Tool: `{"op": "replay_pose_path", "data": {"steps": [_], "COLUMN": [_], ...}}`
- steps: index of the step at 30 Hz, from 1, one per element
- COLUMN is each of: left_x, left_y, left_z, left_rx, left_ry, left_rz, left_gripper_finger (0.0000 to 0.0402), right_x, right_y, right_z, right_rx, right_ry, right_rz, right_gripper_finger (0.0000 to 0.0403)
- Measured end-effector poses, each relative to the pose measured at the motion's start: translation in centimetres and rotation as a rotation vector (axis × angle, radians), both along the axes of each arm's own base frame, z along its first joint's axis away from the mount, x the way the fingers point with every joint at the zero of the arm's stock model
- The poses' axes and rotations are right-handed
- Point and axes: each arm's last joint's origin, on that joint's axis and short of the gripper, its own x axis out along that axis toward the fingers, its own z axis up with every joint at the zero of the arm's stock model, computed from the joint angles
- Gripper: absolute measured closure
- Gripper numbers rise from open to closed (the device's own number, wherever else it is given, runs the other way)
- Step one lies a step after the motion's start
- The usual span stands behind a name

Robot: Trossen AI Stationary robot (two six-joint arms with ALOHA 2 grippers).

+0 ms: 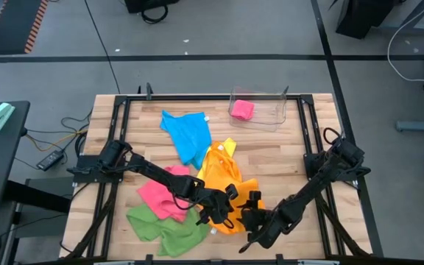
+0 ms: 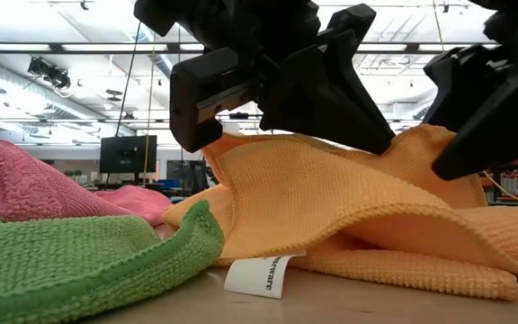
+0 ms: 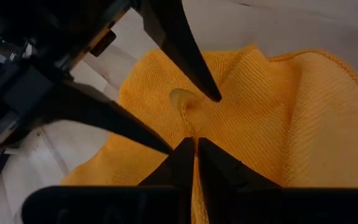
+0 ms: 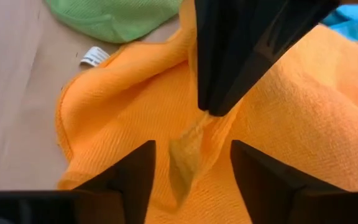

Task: Fold microfiber towels
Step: Fold the right orange microfiber cloth

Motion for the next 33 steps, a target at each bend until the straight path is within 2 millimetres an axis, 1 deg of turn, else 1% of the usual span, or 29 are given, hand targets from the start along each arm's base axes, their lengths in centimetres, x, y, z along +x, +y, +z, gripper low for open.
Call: {"op": "replay_pose_path", "data": {"steps": [5,9,12,14,15,17,19,21,24,27,33], "left_x": [0.0,-0.1,-0.7,-1.5,-1.7,-2.6,-3.3,-4.0,-5.4,-6.5,-7.6], "left_y": [0.0,-0.3,-1.1,-1.7,-2.1,-2.7,-3.1,-3.6,-4.1,-4.7,-5.8], "left_z": [0.0,0.1,0.9,1.6,2.0,2.3,2.7,2.6,2.0,1.7,1.8], "left_rx": [0.000,-0.006,0.027,0.043,0.024,-0.017,-0.095,-0.139,-0.078,0.010,0.154], "left_ry": [0.000,-0.003,-0.024,-0.013,-0.020,0.029,0.063,0.101,0.162,0.155,0.081], "left_rz": [0.001,0.043,0.095,0.113,0.128,0.179,0.265,0.360,0.451,0.523,0.535], "left_gripper_finger": [0.0362,0.0361,0.0357,0.0351,0.0347,0.0340,0.0335,0.0329,0.0319,0.0301,0.0258], "right_x": [-0.1,-0.1,-0.1,-0.1,-0.1,-0.2,-0.4,-0.5,-0.6,-0.7,-0.8], "right_y": [0.1,0.1,0.1,0.1,0.1,0.1,0.2,0.3,0.4,0.5,0.6], "right_z": [0.0,0.0,0.0,0.0,0.0,-0.1,-0.1,-0.1,-0.1,-0.1,-0.2], "right_rx": [0.018,0.038,0.041,0.043,0.047,0.056,0.078,0.105,0.151,0.189,0.215], "right_ry": [-0.009,-0.015,-0.015,-0.015,-0.016,-0.014,-0.018,-0.023,-0.027,-0.033,-0.023], "right_rz": [-0.017,-0.034,-0.038,-0.039,-0.044,-0.058,-0.078,-0.097,-0.129,-0.155,-0.158], "right_gripper_finger": [0.0252,0.0309,0.0354,0.0371,0.0375,0.0378,0.0379,0.0379,0.0379,0.0379,0.0379]}}
